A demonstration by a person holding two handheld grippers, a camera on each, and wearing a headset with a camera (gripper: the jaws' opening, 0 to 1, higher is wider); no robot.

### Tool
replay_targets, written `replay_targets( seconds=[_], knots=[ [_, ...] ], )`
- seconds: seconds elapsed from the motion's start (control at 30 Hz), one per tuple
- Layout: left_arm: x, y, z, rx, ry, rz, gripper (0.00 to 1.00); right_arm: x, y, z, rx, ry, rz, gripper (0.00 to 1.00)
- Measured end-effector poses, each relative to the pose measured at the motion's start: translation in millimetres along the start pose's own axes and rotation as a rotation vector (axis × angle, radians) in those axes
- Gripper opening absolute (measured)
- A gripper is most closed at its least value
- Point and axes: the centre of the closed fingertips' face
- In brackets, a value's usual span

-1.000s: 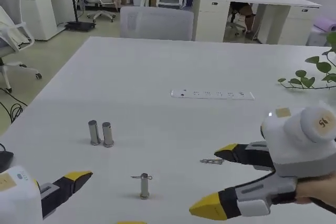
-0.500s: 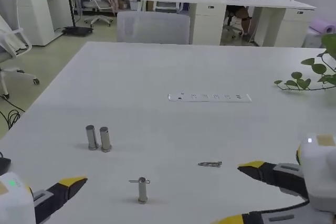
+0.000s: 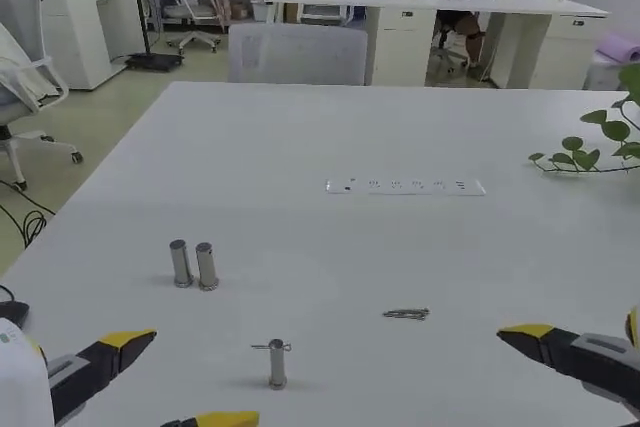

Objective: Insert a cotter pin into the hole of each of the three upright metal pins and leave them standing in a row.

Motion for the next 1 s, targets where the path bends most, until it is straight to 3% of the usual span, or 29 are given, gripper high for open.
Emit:
replay_targets(
  seconds=[0.23, 0.63, 0.77, 1.0],
  knots=[
    [2.5, -10.6, -5.0, 0.007, -0.014, -0.019, 0.78, -1.7, -1.8, 5.5, 0.012, 0.000, 0.003, 0.99],
    [13.6, -41.5, -29.3, -0.023, 0.031, -0.082, 0.67, -5.0, -1.5, 6.5, 0.062, 0.032, 0.011, 0.97],
    [19.2, -54.6, -30.0, -0.025, 0.014, -0.124, 0.60, -6.1, 0.4, 6.1, 0.067, 0.041, 0.018, 0.95],
    [33.7, -69.9, -34.8, -0.015, 0.011, -0.152, 0.53, -6.1, 4.3, 3.7, 0.079, 0.050, 0.025, 0.94]
  ],
)
Point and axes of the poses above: the centre of the closed fingertips' face, and the gripper's own axes: x roughly forward along the fingers, y roughly to its right, z roughly out of its underside, and after that the axes turned 5 degrees about -y, right-handed
